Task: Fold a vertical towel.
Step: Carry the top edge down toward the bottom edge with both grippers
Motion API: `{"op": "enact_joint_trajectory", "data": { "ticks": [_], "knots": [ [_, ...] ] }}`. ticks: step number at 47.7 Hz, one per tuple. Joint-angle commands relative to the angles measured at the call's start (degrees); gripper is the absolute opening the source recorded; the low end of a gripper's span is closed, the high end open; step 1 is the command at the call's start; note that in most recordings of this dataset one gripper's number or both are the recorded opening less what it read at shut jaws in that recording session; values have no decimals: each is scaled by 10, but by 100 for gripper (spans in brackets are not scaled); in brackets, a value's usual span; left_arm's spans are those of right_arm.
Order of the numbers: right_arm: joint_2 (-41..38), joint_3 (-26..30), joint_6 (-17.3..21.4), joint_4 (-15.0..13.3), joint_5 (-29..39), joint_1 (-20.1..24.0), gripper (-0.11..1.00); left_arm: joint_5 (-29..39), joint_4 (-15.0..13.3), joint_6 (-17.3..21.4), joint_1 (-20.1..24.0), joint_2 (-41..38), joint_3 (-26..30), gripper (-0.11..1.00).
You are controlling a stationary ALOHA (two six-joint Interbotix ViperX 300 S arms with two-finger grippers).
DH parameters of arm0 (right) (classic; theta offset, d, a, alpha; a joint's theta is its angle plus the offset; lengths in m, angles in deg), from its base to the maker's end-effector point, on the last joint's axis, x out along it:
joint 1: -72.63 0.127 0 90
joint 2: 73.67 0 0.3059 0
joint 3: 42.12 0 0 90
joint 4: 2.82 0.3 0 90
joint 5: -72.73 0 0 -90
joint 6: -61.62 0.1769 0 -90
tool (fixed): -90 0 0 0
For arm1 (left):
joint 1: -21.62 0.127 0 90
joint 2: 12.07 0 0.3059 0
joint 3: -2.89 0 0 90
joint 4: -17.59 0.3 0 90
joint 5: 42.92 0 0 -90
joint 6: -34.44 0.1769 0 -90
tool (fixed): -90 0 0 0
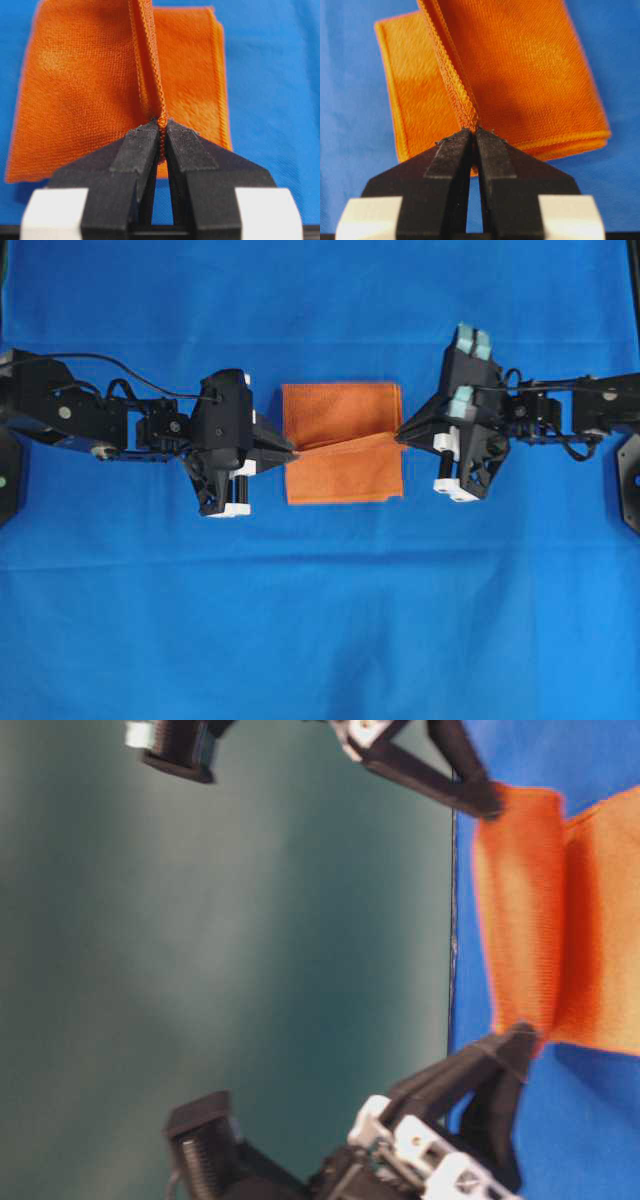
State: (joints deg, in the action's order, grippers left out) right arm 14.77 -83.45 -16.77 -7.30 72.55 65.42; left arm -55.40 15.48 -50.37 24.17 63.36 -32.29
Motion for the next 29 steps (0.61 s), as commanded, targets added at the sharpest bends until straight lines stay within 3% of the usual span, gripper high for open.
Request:
{"op": "enact_joint_trajectory", "data": {
  "ticks": [1, 29],
  "knots": [
    [-14, 3, 4, 3, -9, 4, 4, -11, 0, -6, -8, -11, -3, 3],
    [-70, 19, 6, 2, -28, 15, 4, -57, -1, -15, -18, -60, 2, 4]
  ]
}}
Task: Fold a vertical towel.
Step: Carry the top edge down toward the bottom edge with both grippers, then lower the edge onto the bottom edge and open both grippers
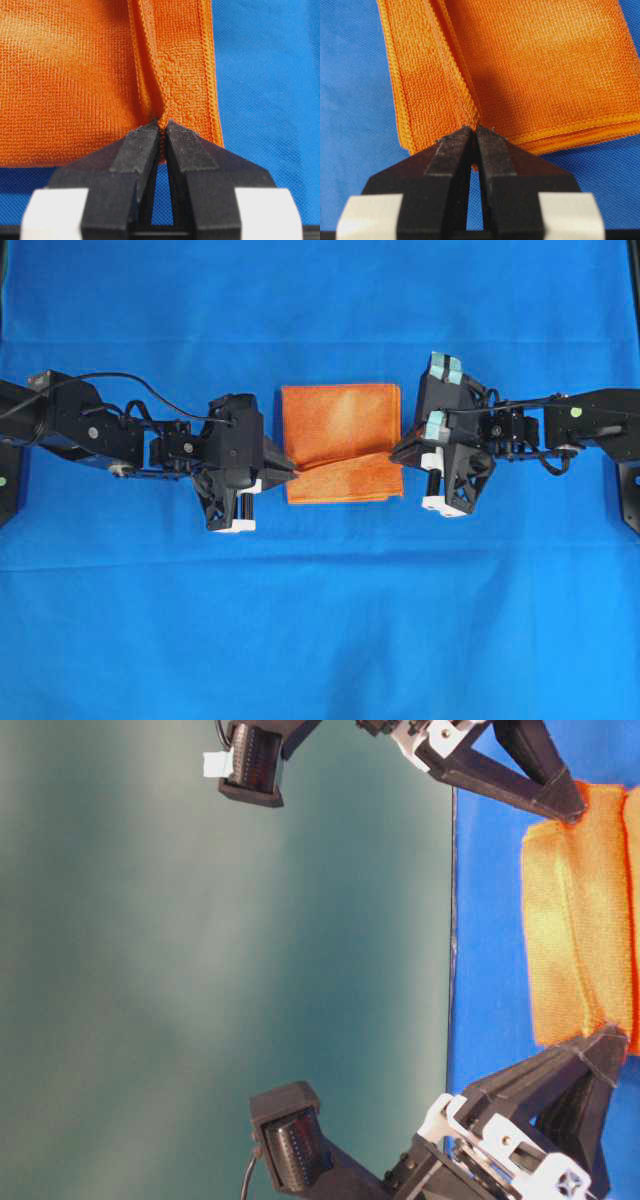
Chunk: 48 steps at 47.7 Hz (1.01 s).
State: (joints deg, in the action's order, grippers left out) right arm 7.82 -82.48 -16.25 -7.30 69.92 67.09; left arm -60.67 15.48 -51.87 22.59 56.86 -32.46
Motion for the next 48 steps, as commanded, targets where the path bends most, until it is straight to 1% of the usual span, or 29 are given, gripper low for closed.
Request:
{"op": "enact_joint_trajectory", "data": {
  "ticks": [1, 5, 8, 11, 13, 15, 19, 21, 23, 24, 30, 34, 40, 48],
  "knots": [
    [-3, 11, 1, 2, -3, -2, 4, -4, -1, 0, -3, 6, 4, 4],
    [-7, 13, 1, 2, -2, -2, 4, -4, -1, 0, -2, 6, 4, 4],
    [-8, 15, 1, 2, -2, -1, 4, -4, -1, 0, -2, 6, 4, 7],
    [-7, 16, 1, 2, -2, 1, 5, -4, -1, -1, -3, 5, 5, 18],
    [-8, 17, 1, 3, -3, 2, 7, -4, 0, -1, -4, 5, 6, 28],
    [-8, 18, 1, 2, -3, 5, 17, -4, -1, -1, -4, 5, 6, 34],
    [-7, 19, 1, 2, -3, 11, 42, -4, -1, -1, -6, 6, 7, 46],
    [-5, 19, 1, 2, -2, 16, 56, -3, -1, -1, -7, 7, 7, 48],
    [-3, 19, 1, 2, 0, 20, 63, 0, -1, -2, -7, 8, 7, 48],
    [-1, 19, 1, 2, 1, 23, 65, 1, -1, -2, -8, 10, 6, 47],
    [24, 16, 2, 2, 14, 38, 60, 10, -1, -2, -20, 29, 2, 47],
    [54, 14, 1, 2, 33, 53, 60, 29, -1, -2, -36, 56, -1, 47],
    [106, 11, 0, -1, 62, 63, 60, 69, 0, -1, -66, 120, -1, 47],
    [189, 4, -3, -6, 79, 63, 60, 116, -1, -1, -76, 213, -3, 47]
  ]
}}
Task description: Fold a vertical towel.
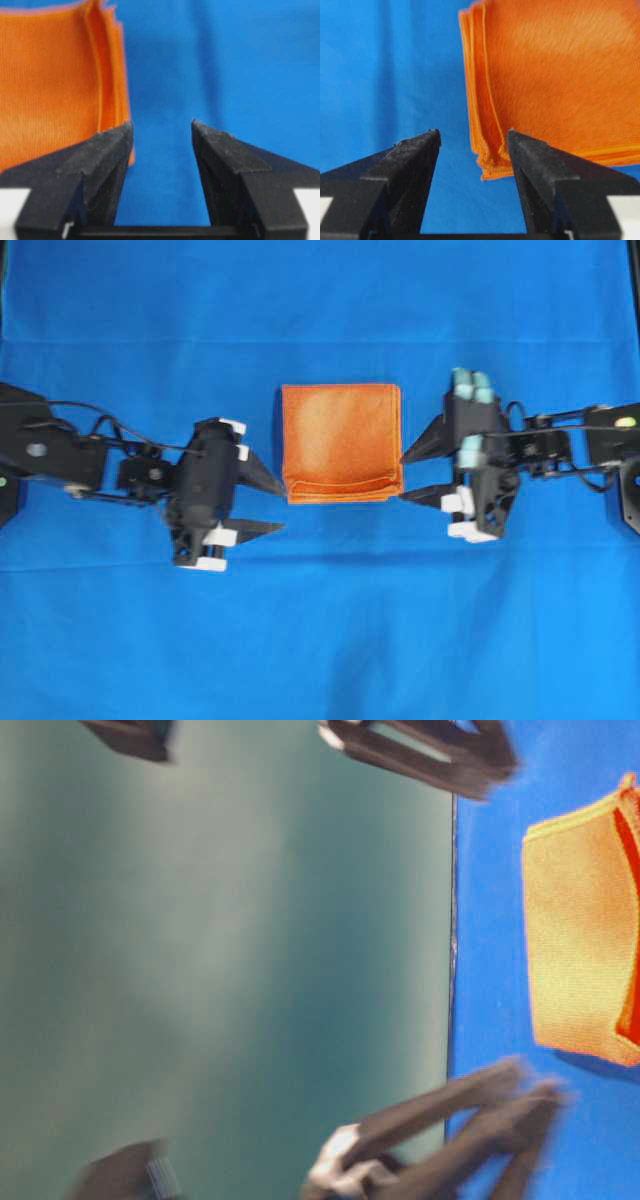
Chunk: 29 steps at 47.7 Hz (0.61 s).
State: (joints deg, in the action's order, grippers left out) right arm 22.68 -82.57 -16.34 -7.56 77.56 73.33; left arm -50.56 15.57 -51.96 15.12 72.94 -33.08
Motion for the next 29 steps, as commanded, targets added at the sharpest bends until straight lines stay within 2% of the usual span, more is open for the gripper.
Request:
{"op": "enact_joint_trajectory", "data": {
  "ticks": [1, 18, 29],
  "knots": [
    [50, 4, -2, -4, 3, 1, 60, 19, -2, 1, -1, 62, 3, 47],
    [232, -10, -6, -43, 9, 0, 60, 29, -1, 8, 1, 223, -23, 47],
    [343, -18, -6, -53, 69, -1, 60, 31, -1, 9, 11, 333, -71, 47]
  ]
}}
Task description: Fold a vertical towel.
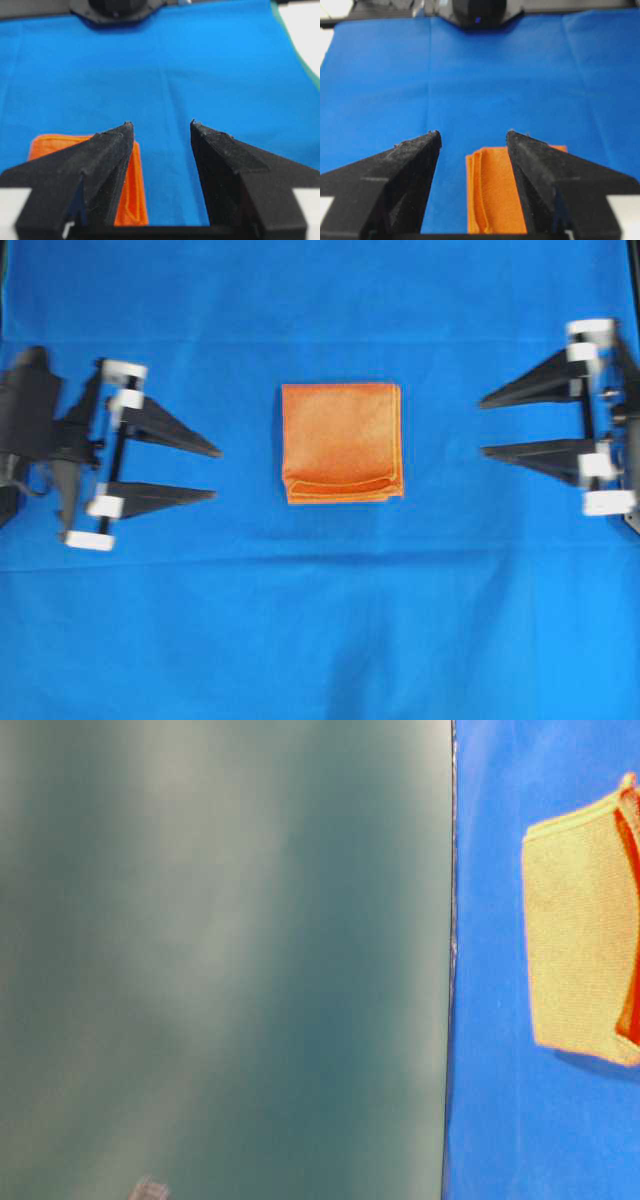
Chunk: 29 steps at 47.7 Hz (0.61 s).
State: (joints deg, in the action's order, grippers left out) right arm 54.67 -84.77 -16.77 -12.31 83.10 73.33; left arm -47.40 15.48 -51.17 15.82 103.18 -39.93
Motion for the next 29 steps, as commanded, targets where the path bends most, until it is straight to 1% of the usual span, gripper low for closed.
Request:
{"op": "enact_joint_trajectory", "data": {
  "ticks": [1, 7, 13, 18, 22, 29],
  "knots": [
    [30, 3, -2, -6, 18, -2, 60, 0, 0, 1, 5, 40, -7, 47],
    [76, -19, -2, -9, 32, -4, 60, 4, 0, 1, 6, 105, -40, 47],
    [129, -57, 2, -8, 29, -9, 60, 3, 0, -4, 10, 162, -79, 47],
    [171, -93, 5, -7, 17, -18, 60, 2, -1, -8, 19, 212, -124, 47],
    [192, -118, 9, -5, 7, -27, 60, -3, -4, -11, 31, 256, -164, 47],
    [206, -157, 23, -3, -11, -40, 60, -4, -4, -34, 40, 323, -214, 47]
  ]
}}
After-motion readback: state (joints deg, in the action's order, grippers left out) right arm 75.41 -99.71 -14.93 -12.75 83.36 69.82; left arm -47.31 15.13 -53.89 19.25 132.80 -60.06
